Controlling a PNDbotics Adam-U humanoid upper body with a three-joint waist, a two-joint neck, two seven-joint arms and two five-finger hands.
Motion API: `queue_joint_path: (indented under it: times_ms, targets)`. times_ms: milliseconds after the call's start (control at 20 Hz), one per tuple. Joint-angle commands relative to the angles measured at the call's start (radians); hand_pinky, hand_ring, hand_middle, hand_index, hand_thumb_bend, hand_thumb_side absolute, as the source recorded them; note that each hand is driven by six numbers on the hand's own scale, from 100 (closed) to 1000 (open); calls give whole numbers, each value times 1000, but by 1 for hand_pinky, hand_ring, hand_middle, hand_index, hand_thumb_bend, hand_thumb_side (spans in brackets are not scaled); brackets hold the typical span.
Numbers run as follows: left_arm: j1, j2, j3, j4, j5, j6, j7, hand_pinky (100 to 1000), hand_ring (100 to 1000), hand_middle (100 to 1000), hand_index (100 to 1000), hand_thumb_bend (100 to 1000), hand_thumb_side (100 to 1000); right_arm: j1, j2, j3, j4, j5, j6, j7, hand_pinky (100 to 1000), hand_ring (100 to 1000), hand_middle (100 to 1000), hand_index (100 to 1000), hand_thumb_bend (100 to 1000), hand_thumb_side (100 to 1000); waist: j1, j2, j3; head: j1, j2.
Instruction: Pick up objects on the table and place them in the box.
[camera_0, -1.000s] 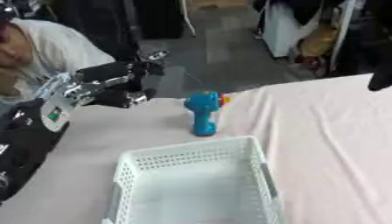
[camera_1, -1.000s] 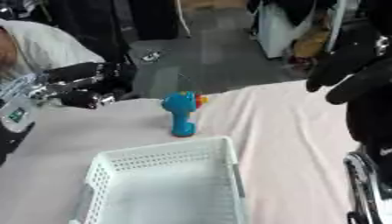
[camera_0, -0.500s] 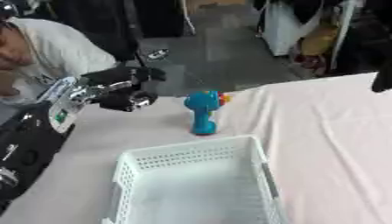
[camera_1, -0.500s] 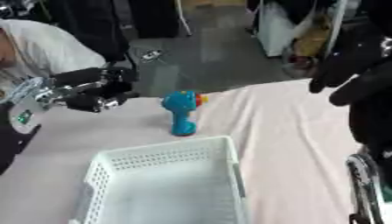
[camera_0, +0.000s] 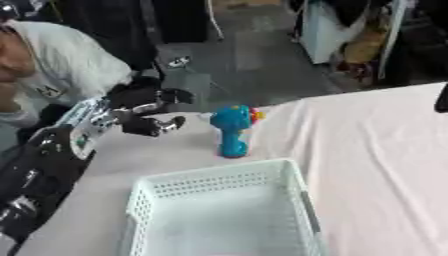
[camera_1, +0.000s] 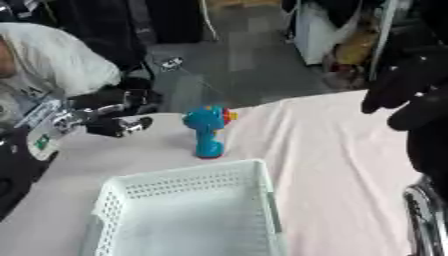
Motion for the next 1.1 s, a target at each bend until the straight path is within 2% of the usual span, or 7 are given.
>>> queue_joint_path:
  times_ms: [50,400,750,1100]
  targets:
    - [-35,17,25,19,-25,-12,16,1000,1000,1000,1000,923,1000,-23,4,2,-12,-6,-1,6,323,425,448,494,100,1000,-2,-6,-5,6,-26]
    - [-52,8,42,63,-55,-49,8,1000,1000,1000,1000,953,1000,-41,12,2,-12,-10,-4,8,323,425,448,494,100,1000,-3,14,-25,8,-57]
    - [-51,1,57,86,-35,-57,-3,1000,1000,1000,1000,936,1000,-54,18,1,-12,-12,-7,10,323,425,447,494,100,1000,-4,30,-40,13,-63]
    - [-44,-7,53,90,39,-88,-140,1000,1000,1000,1000,960,1000,-62,20,1,-12,-14,-8,11,326,427,447,494,100,1000,-5,39,-48,14,-63]
